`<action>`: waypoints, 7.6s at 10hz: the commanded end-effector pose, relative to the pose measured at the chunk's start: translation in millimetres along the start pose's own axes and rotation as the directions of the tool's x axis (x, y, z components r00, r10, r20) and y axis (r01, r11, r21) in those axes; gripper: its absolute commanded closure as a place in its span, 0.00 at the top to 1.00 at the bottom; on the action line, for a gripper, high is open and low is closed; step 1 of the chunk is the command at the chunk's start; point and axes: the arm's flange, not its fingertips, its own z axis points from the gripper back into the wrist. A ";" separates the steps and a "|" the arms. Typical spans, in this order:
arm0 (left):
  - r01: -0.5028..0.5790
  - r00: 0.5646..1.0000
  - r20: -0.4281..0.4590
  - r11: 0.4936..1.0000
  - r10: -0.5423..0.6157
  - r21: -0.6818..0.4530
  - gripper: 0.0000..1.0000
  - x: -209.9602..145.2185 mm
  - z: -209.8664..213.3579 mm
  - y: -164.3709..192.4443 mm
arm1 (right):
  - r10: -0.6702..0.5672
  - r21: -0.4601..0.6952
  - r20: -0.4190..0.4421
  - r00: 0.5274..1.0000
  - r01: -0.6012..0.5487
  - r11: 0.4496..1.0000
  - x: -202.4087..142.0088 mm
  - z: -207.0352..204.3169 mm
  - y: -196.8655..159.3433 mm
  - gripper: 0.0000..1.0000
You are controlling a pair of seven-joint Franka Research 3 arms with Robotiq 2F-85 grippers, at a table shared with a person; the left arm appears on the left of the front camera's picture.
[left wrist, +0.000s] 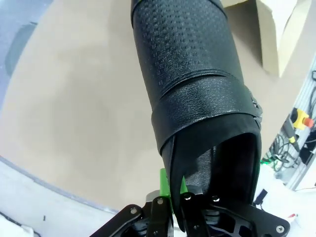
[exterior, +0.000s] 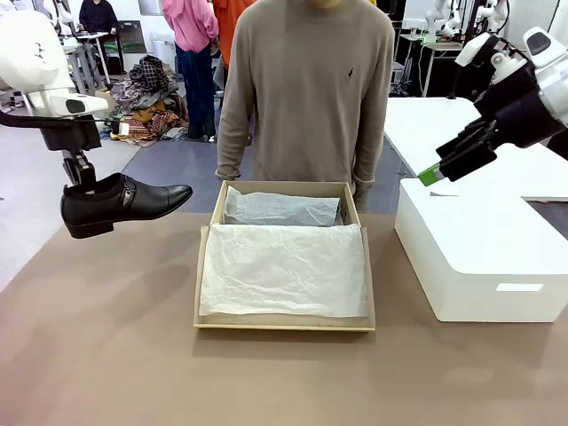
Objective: Pack the shoes into the box.
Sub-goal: Place the other shoe of the Shoes into the Shoes Box.
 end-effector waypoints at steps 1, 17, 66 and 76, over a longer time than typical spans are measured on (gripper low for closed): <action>0.038 0.999 -0.004 0.999 -0.037 0.011 0.00 -1.9 -2.1 2.5 | 0.001 -0.001 0.007 1.000 -0.001 1.000 0.2 -0.2 0.0 1.00; -0.723 0.687 0.144 0.690 0.712 0.037 0.00 77.7 31.4 -130.4 | 0.001 -0.001 0.007 1.000 -0.001 1.000 0.2 -0.2 0.0 1.00; -0.836 -0.538 0.146 -0.502 0.830 -0.223 0.00 344.4 -54.1 -333.2 | 0.001 -0.001 0.007 1.000 -0.001 1.000 0.2 -0.2 0.0 1.00; -0.795 -0.600 0.157 -0.562 0.785 -0.229 0.00 363.6 -95.2 -323.2 | 0.001 -0.001 0.007 1.000 -0.001 1.000 0.2 -0.2 0.0 1.00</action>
